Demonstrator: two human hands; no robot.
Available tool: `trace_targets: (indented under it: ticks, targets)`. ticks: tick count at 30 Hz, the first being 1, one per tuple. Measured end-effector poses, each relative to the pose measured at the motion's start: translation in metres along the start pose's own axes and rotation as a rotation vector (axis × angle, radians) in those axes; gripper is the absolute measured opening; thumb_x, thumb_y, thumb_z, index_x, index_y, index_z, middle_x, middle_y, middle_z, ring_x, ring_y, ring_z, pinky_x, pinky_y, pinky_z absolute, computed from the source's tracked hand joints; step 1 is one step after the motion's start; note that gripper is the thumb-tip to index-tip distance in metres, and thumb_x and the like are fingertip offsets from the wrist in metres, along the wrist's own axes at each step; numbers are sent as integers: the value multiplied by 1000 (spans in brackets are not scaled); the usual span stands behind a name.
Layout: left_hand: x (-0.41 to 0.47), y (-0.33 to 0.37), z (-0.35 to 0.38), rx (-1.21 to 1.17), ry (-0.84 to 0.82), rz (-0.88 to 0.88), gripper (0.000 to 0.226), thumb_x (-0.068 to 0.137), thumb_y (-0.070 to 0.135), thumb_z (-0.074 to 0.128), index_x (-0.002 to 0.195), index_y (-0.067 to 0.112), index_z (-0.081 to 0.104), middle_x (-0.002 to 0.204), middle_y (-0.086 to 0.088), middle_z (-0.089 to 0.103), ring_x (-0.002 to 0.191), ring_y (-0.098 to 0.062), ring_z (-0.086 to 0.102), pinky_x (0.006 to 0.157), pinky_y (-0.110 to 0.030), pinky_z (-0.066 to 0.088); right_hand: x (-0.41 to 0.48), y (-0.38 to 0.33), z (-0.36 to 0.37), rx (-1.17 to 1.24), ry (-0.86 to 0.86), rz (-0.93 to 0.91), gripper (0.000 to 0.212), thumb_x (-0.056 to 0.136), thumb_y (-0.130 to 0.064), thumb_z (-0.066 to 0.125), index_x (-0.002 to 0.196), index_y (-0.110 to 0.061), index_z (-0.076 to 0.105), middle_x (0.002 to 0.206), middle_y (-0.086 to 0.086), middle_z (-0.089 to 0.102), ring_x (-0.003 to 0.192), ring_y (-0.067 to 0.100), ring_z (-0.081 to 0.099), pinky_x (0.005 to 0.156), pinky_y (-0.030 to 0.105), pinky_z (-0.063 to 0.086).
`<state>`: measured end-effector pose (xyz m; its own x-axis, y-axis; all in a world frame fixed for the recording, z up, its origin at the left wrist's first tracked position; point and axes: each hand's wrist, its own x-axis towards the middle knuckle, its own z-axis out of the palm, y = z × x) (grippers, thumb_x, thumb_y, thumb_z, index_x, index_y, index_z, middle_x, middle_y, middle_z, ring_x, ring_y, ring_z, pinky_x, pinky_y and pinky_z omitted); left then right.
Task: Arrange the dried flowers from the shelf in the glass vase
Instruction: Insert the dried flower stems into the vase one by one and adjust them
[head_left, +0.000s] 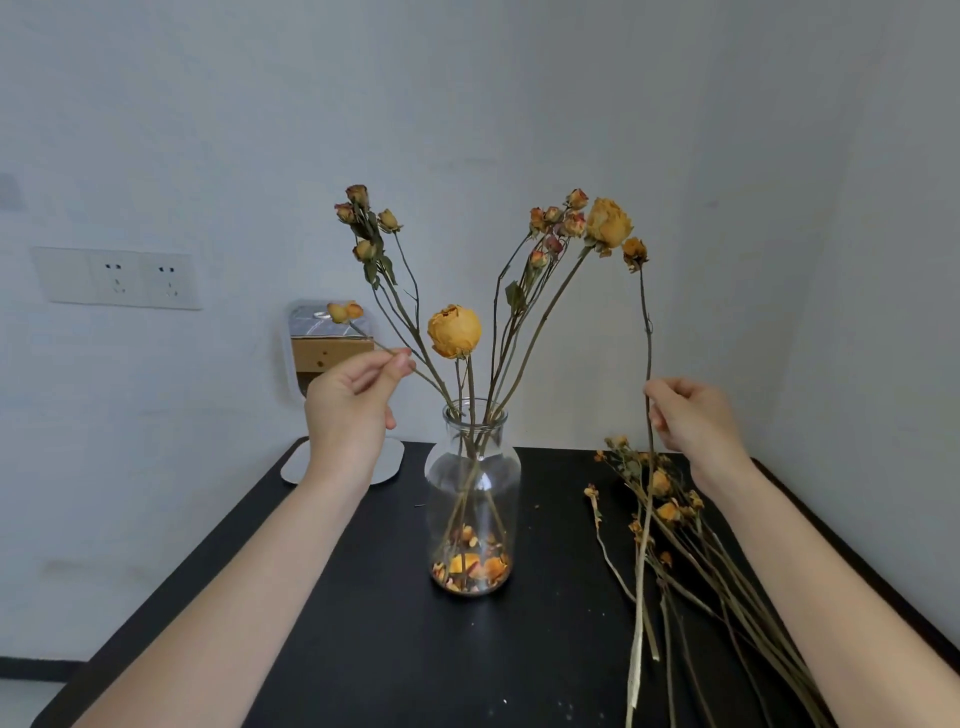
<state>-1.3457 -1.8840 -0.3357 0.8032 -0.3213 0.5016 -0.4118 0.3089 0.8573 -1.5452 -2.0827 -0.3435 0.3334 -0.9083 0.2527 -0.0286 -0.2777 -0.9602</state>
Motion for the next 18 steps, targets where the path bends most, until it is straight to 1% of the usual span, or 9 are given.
trace_targets:
  ticks: [5,9,10,12,13,15,16,17,18]
  targets:
    - [6,-2,9,193,-82,124,13,90,21,58,93,16,70,86,6,70,40,-1,47,43,-8,38,-1,5,-1,-20,7,-3,13,90,-19,54,80,-18,63,49,-5,50,45,8,40,48,20,37]
    - [5,-7,18,450,-270,107,20,88,26,61,97,11,71,92,1,68,38,-5,50,49,-3,41,1,6,1,-31,13,-5,14,90,-20,55,79,-18,63,47,-7,50,44,7,41,49,20,39]
    - [4,-8,19,496,-307,92,21,87,27,62,97,12,72,91,2,66,40,-6,49,48,-4,41,1,6,2,-35,9,-6,14,90,-20,55,78,-19,63,45,-7,49,42,6,40,48,19,38]
    - [3,-11,20,557,-362,77,20,86,27,63,95,12,73,87,6,63,49,-2,48,47,-9,41,1,6,4,-43,2,-7,14,90,-21,54,78,-19,62,42,-8,49,38,4,39,45,17,37]
    - [3,-12,20,568,-378,73,19,85,26,64,95,12,73,85,7,63,55,-1,49,49,-10,39,2,6,5,-47,3,-6,14,90,-22,54,79,-19,62,42,-9,49,36,2,39,44,17,37]
    - [-1,-16,20,532,-366,47,18,84,24,65,97,12,72,85,5,65,64,-1,51,56,-16,41,2,6,6,-51,13,-3,13,90,-22,54,80,-19,62,43,-8,50,34,-1,40,45,17,37]
    - [-4,-19,19,505,-339,36,18,84,23,66,98,14,71,84,5,66,63,-3,53,58,-18,43,2,6,7,-50,16,-2,13,90,-22,54,80,-19,63,44,-8,50,33,-2,40,46,17,37]
    - [-9,-23,17,486,-307,33,18,83,23,66,100,17,69,80,6,66,60,-5,54,59,-17,44,2,6,8,-45,17,-1,13,90,-22,54,81,-18,63,45,-8,50,33,-2,40,47,18,36]
    - [-14,-28,14,461,-276,31,17,83,22,66,100,19,67,76,7,64,56,-7,56,58,-13,43,2,7,9,-37,15,0,12,90,-21,54,82,-18,63,45,-8,50,33,-2,41,48,18,36]
